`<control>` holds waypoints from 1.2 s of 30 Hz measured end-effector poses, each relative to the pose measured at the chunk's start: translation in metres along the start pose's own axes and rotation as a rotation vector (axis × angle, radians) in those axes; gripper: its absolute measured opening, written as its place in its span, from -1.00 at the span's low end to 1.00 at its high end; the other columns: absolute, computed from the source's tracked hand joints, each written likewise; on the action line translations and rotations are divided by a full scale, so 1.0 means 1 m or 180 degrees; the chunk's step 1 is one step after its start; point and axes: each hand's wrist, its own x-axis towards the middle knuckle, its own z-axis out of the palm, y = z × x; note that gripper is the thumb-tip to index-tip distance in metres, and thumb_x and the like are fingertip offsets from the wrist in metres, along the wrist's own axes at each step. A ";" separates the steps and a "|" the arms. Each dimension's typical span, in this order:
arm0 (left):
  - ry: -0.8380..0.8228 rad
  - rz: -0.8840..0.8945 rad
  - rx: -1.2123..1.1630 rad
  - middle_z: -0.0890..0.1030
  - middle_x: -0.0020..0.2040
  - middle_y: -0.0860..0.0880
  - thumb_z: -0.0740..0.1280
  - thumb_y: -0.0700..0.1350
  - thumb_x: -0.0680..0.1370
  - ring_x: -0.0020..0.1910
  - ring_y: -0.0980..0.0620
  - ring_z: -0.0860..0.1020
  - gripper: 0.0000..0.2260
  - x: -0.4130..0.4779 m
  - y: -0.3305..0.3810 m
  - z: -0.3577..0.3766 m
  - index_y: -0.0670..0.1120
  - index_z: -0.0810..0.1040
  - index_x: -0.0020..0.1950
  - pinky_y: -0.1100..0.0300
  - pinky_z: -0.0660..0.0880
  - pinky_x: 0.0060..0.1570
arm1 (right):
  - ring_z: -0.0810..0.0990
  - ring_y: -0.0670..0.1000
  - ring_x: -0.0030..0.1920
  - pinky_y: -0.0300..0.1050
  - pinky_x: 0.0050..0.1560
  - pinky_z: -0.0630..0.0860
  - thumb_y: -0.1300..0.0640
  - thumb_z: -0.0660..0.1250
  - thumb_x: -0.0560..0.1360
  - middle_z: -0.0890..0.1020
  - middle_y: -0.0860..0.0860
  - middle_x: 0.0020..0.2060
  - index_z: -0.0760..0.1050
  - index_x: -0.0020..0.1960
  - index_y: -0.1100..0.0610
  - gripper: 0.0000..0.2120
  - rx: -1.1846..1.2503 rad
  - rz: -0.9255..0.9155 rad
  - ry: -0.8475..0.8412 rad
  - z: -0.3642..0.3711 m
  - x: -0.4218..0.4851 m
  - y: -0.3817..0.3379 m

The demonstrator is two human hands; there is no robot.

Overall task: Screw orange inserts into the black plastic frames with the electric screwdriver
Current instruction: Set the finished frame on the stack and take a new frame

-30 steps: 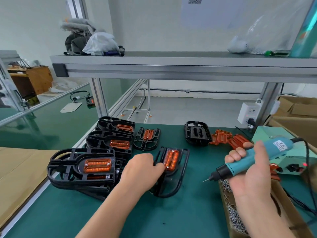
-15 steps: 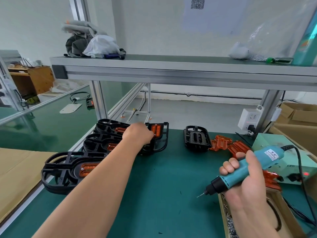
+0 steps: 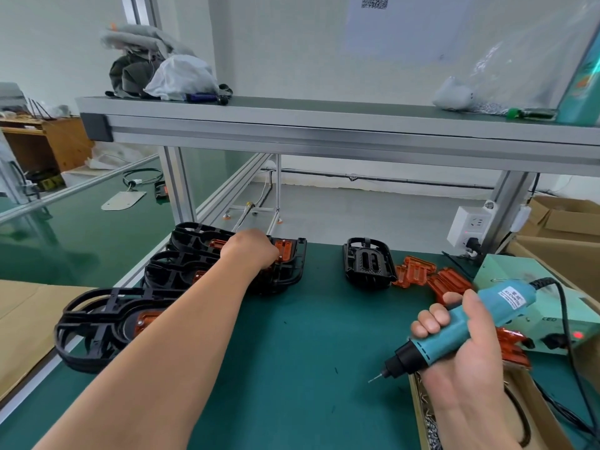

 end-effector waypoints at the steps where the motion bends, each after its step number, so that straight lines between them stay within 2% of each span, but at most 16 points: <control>1: 0.0013 -0.0003 0.0035 0.56 -0.27 -0.06 0.30 -0.09 0.52 -0.33 -0.05 0.53 -0.85 0.000 -0.001 -0.002 -0.11 0.53 -0.22 0.20 0.42 -0.36 | 0.37 -0.06 -0.35 -0.21 -0.35 0.45 -0.04 0.29 0.68 0.39 -0.03 -0.33 0.47 -0.03 0.07 -0.80 -0.0004 -0.0004 -0.0007 0.000 0.000 0.000; 7: 0.0064 0.0105 0.0354 0.59 -0.16 -0.07 0.25 -0.12 0.58 -0.24 -0.03 0.56 -0.88 -0.002 -0.008 -0.003 -0.11 0.53 -0.10 0.15 0.38 -0.39 | 0.37 -0.06 -0.36 -0.22 -0.36 0.45 -0.04 0.29 0.68 0.39 -0.03 -0.33 0.48 -0.04 0.07 -0.79 -0.0014 -0.0034 -0.0058 0.000 0.000 0.001; 15: 0.0299 0.0166 0.0516 0.60 -0.18 -0.04 0.25 -0.08 0.58 -0.25 -0.02 0.56 -0.89 -0.010 -0.002 -0.005 -0.05 0.51 -0.11 0.17 0.36 -0.38 | 0.38 -0.07 -0.36 -0.22 -0.37 0.46 -0.04 0.30 0.68 0.39 -0.03 -0.33 0.48 -0.04 0.07 -0.79 0.0046 -0.0038 -0.0059 -0.001 0.001 0.000; 18: 0.0540 0.0409 0.0515 0.57 -0.20 -0.03 0.24 -0.10 0.58 -0.27 -0.02 0.53 -0.89 -0.019 0.008 -0.006 -0.05 0.46 -0.14 0.18 0.32 -0.37 | 0.38 -0.06 -0.36 -0.22 -0.37 0.46 -0.04 0.30 0.67 0.39 -0.03 -0.33 0.48 -0.04 0.08 -0.79 0.0060 -0.0019 -0.0049 -0.001 0.001 0.000; 21: 0.0654 0.0807 0.0166 0.55 -0.21 -0.02 0.25 -0.05 0.59 -0.23 -0.08 0.54 -0.85 -0.035 0.026 0.005 -0.08 0.49 -0.13 0.14 0.34 -0.33 | 0.37 -0.06 -0.36 -0.21 -0.36 0.46 -0.04 0.31 0.67 0.39 -0.03 -0.33 0.48 -0.03 0.07 -0.80 0.0067 -0.0017 -0.0016 -0.002 0.002 0.001; 25: 0.0071 0.1170 -0.0730 0.51 -0.37 -0.13 0.30 0.00 0.57 -0.35 -0.12 0.46 -0.68 -0.057 0.059 0.039 -0.16 0.45 -0.30 0.16 0.33 -0.37 | 0.37 -0.07 -0.37 -0.21 -0.37 0.45 -0.04 0.33 0.66 0.39 -0.03 -0.34 0.49 -0.04 0.06 -0.80 0.0128 0.0042 -0.0021 -0.002 0.002 0.002; 28: -0.0293 0.1080 -0.1144 0.34 -0.46 -0.03 0.31 0.04 0.60 -0.46 -0.07 0.31 -0.58 -0.062 0.078 0.067 -0.09 0.29 -0.38 0.16 0.23 -0.41 | 0.37 -0.07 -0.39 -0.21 -0.38 0.45 -0.05 0.34 0.65 0.39 -0.03 -0.34 0.49 -0.05 0.06 -0.80 0.0197 0.0110 -0.0044 -0.003 0.003 0.003; 31: -0.0466 0.0766 -0.1352 0.33 -0.42 -0.01 0.26 0.12 0.64 -0.46 -0.04 0.29 -0.55 -0.058 0.090 0.085 -0.08 0.25 -0.33 0.15 0.20 -0.40 | 0.38 -0.07 -0.40 -0.21 -0.40 0.45 -0.05 0.33 0.65 0.39 -0.03 -0.34 0.49 -0.05 0.07 -0.79 0.0205 0.0110 -0.0055 -0.004 0.004 0.003; 36: -0.0543 0.0468 -0.1695 0.39 -0.38 -0.02 0.22 0.26 0.64 -0.41 -0.04 0.37 -0.51 -0.046 0.099 0.091 -0.08 0.32 -0.30 0.15 0.25 -0.37 | 0.38 -0.07 -0.41 -0.21 -0.40 0.45 -0.05 0.33 0.65 0.39 -0.03 -0.34 0.49 -0.07 0.07 -0.78 0.0227 0.0088 -0.0003 -0.006 0.005 0.000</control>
